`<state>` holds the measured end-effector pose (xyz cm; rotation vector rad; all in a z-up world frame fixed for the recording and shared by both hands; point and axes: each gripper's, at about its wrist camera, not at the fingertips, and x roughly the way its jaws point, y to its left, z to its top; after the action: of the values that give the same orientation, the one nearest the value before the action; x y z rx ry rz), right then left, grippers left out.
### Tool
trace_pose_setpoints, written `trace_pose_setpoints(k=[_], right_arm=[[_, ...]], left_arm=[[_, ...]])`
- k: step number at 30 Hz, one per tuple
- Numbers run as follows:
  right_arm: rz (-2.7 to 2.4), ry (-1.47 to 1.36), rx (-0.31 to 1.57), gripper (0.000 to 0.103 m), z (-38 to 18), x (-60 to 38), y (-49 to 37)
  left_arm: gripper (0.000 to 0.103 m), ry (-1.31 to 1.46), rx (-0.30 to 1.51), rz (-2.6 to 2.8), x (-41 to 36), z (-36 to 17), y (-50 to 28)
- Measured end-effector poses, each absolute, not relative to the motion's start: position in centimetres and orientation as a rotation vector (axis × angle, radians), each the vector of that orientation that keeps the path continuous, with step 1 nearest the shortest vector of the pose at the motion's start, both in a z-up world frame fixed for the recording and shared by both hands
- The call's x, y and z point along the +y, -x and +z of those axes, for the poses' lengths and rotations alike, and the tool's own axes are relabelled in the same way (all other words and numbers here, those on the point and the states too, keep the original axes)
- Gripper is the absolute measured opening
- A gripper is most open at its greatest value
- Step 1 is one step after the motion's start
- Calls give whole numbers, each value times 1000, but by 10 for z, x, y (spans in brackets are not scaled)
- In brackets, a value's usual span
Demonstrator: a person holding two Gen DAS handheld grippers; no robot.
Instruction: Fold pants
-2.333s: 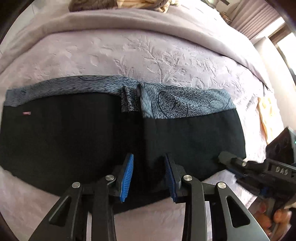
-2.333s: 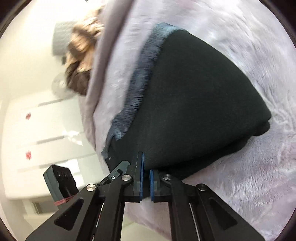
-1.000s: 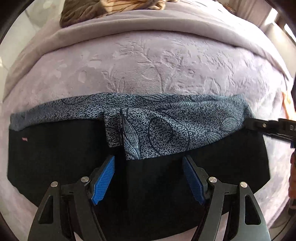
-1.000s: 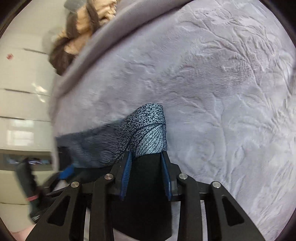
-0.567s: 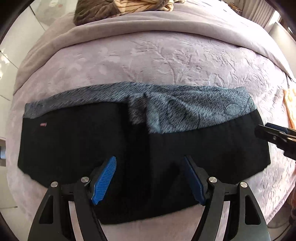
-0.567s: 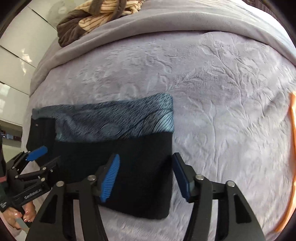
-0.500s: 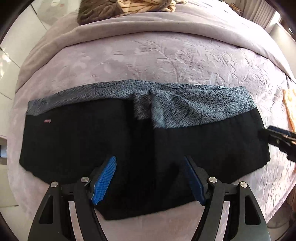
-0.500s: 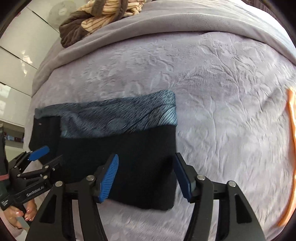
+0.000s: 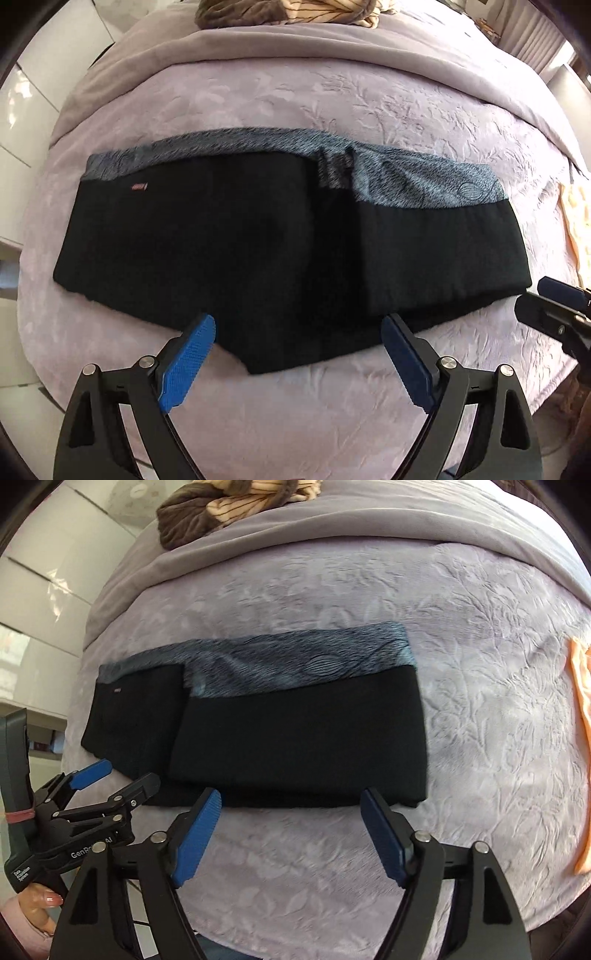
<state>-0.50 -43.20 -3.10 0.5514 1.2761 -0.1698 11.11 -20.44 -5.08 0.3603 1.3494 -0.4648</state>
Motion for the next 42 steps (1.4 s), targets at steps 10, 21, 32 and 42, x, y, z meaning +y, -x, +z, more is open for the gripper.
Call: trace_pose_setpoints(k=[10, 21, 32, 42], right_arm=[[-148, -416, 1316, 103, -18, -372, -10], [-128, -418, 1390, 103, -19, -323, -26], [-108, -356, 1422, 103, -21, -284, -54], [-95, -330, 1446, 103, -29, -266, -78]], left_arm=[[103, -304, 1377, -431, -153, -46, -107], [103, -224, 1431, -311, -76, -58, -116], [103, -133, 1416, -267, -30, -58, -141], [103, -99, 1411, -241, -9, -66, -163]])
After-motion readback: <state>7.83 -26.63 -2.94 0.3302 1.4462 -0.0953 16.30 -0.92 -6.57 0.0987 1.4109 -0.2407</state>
